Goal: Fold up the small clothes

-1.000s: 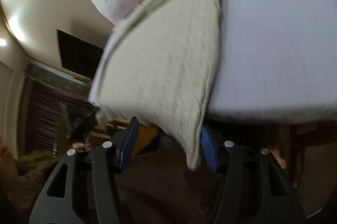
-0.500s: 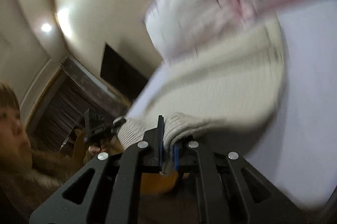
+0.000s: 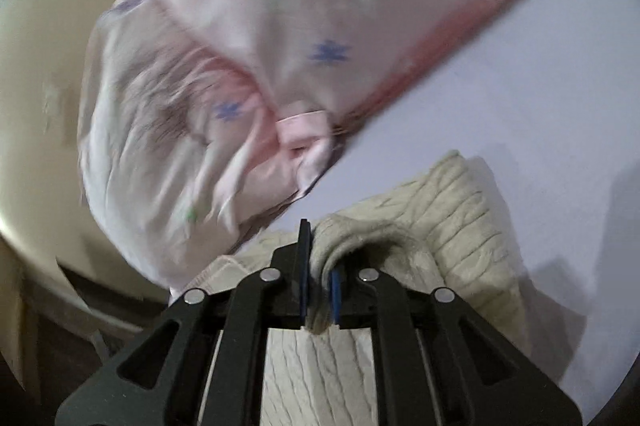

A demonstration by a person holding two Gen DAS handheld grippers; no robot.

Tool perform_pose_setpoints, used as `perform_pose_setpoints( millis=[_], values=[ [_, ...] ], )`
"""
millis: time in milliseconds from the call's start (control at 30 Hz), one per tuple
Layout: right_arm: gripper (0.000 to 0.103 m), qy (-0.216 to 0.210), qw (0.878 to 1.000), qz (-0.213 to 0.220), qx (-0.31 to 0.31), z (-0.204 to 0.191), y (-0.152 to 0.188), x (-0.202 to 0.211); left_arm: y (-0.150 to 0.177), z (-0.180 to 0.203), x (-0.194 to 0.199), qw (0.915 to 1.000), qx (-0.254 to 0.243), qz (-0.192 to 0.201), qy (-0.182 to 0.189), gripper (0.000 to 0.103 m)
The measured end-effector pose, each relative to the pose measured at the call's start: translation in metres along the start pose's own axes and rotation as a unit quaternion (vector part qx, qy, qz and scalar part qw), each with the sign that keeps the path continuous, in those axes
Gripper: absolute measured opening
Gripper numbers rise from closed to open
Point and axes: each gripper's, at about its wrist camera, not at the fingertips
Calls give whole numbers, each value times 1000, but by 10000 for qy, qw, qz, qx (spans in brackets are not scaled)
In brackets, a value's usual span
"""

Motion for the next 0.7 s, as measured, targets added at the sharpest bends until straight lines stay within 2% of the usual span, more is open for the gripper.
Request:
perform_pose_setpoints(
  millis=[33, 67, 100, 133, 167, 200, 233, 267, 300, 433, 467, 600, 633, 667, 700],
  values=[
    [32, -148, 9997, -24, -189, 6, -2, 0, 0, -5, 0, 9999, 102, -22, 121, 7],
    [56, -383, 9987, 24, -338, 11, -6, 1, 2, -11, 5, 9991, 276, -49, 332, 12],
    [68, -583, 9975, 220, -339, 13, -8, 7, 2, -16, 11, 9980, 379, -59, 512, 23],
    [90, -617, 9968, 425, -280, 13, -7, 15, 3, -18, 18, 9972, 423, -2, 612, 33],
    [101, -549, 9949, 829, -166, 11, -7, 32, 4, -18, 34, 9971, 401, 198, 613, 61],
    [101, -574, 9933, 998, -107, 11, -7, 41, 6, -17, 49, 9970, 329, 431, 551, 87],
    [101, -676, 9912, 1137, -15, 9, -9, 45, 7, -15, 59, 9969, 264, 595, 451, 92],
    [101, -762, 9896, 1214, 101, 8, -9, 51, 13, -15, 74, 9965, 157, 770, 288, 93],
    [101, -784, 9887, 1265, 169, 8, -9, 54, 16, -13, 77, 9970, 115, 737, 225, 93],
    [101, -861, 9910, 1009, 185, 7, -12, 51, 33, -18, 66, 9998, 116, 66, -117, 92],
    [101, -853, 9920, 910, 175, 6, -12, 46, 39, -20, 60, 9997, 138, -126, -143, 89],
    [101, -828, 9935, 755, 191, 5, -10, 39, 53, -26, 50, 9988, 307, -386, -4, 70],
    [101, -848, 9935, 741, 184, 5, -10, 40, 54, -25, 51, 9990, 306, -324, -27, 62],
    [101, -884, 9934, 708, 170, 6, -9, 40, 57, -25, 47, 9982, 411, -432, 80, 55],
    [101, -912, 9934, 672, 156, 7, -8, 41, 59, -27, 48, 9980, 528, -341, 80, 43]
  ],
)
Point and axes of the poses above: each gripper's, at about its wrist camera, not at the fingertips, and x roughly against the way its jaws point, z to its right, y to its underside, and after that the axes turned 9 degrees about -x, right-handed
